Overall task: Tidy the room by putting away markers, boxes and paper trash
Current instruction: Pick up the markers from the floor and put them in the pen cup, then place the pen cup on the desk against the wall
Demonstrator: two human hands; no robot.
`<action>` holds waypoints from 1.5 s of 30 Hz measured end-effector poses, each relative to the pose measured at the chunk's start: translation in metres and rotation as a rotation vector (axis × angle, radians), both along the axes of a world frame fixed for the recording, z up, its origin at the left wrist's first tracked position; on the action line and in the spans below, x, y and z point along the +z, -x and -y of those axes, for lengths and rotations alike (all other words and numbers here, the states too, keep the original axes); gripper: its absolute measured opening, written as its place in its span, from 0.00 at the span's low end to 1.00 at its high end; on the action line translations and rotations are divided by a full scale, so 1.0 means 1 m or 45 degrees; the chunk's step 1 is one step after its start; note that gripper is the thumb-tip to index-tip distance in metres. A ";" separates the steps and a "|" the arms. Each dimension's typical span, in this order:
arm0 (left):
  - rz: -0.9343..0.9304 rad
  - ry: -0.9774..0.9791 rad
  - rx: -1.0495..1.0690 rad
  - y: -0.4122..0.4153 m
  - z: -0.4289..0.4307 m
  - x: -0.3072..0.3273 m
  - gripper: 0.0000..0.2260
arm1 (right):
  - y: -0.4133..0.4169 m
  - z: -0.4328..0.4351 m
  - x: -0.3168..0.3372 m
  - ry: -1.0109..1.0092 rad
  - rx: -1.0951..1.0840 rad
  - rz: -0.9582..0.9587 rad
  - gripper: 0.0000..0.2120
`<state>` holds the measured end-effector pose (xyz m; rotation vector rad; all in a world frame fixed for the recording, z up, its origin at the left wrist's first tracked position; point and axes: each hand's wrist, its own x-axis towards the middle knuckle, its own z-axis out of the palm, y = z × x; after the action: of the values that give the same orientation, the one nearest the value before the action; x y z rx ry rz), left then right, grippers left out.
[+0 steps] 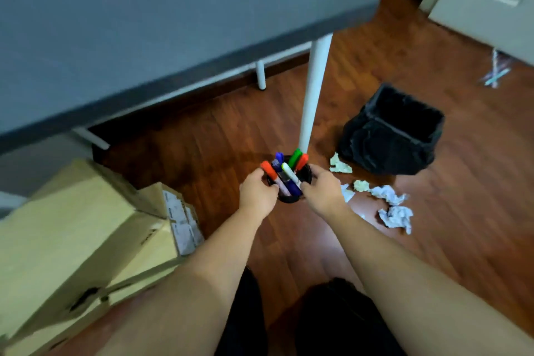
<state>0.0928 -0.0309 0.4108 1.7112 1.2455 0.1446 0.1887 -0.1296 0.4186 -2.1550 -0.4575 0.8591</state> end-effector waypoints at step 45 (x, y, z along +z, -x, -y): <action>0.418 -0.044 1.084 0.322 -0.448 0.315 0.06 | 0.270 -0.556 0.317 -0.217 0.922 0.019 0.11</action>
<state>-0.2291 0.4169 0.7254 1.0231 1.6348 0.9116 -0.0811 0.4262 0.7358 -1.8381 -1.3143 1.1297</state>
